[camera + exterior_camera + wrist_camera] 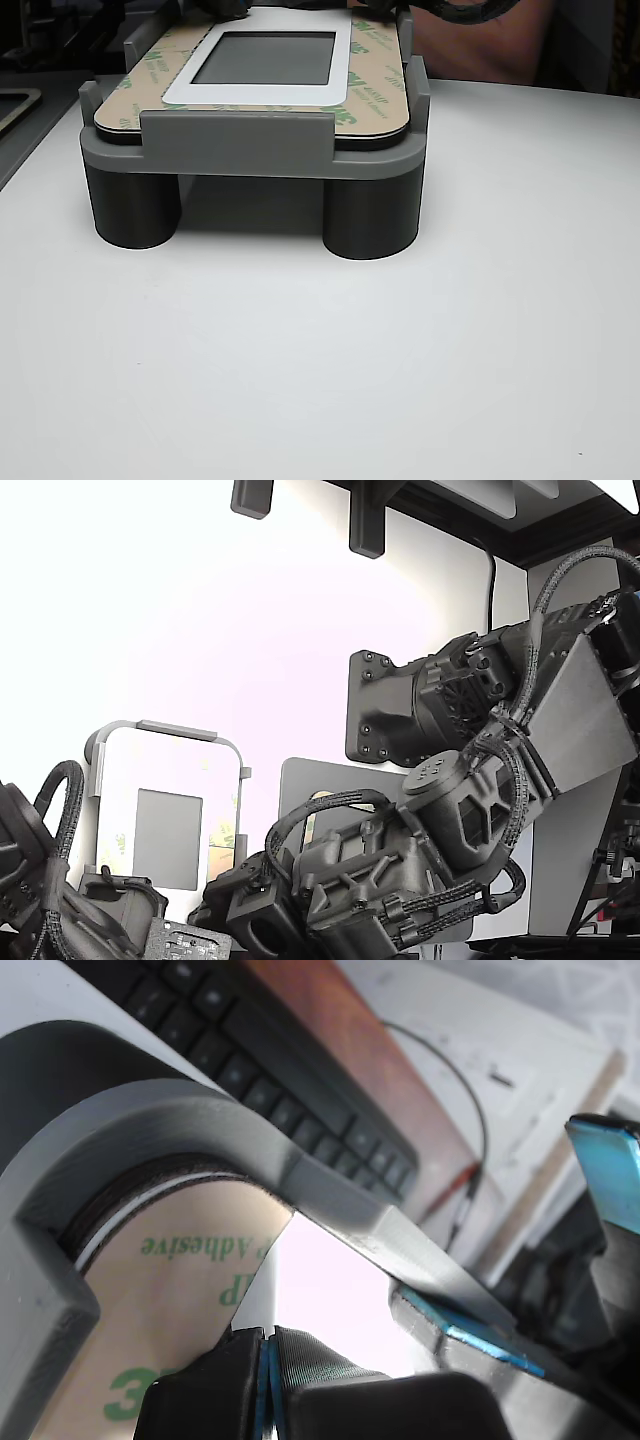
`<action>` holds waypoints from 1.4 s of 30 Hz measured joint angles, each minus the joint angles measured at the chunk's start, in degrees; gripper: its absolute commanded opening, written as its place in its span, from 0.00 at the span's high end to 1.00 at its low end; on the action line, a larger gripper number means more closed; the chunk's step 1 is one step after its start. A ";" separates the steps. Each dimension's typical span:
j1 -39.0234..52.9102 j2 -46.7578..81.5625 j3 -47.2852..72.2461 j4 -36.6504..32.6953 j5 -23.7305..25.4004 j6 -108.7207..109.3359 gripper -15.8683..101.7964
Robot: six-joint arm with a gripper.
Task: Peel off protective film from adhesive tape.
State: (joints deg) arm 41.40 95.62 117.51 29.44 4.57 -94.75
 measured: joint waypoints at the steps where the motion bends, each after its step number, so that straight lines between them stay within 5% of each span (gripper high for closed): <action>1: 0.00 -0.09 -0.18 0.09 0.00 0.00 0.95; 42: 1.41 -1.58 -2.64 1.76 1.14 0.79 0.95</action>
State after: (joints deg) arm 42.80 94.04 114.87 31.20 5.71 -93.96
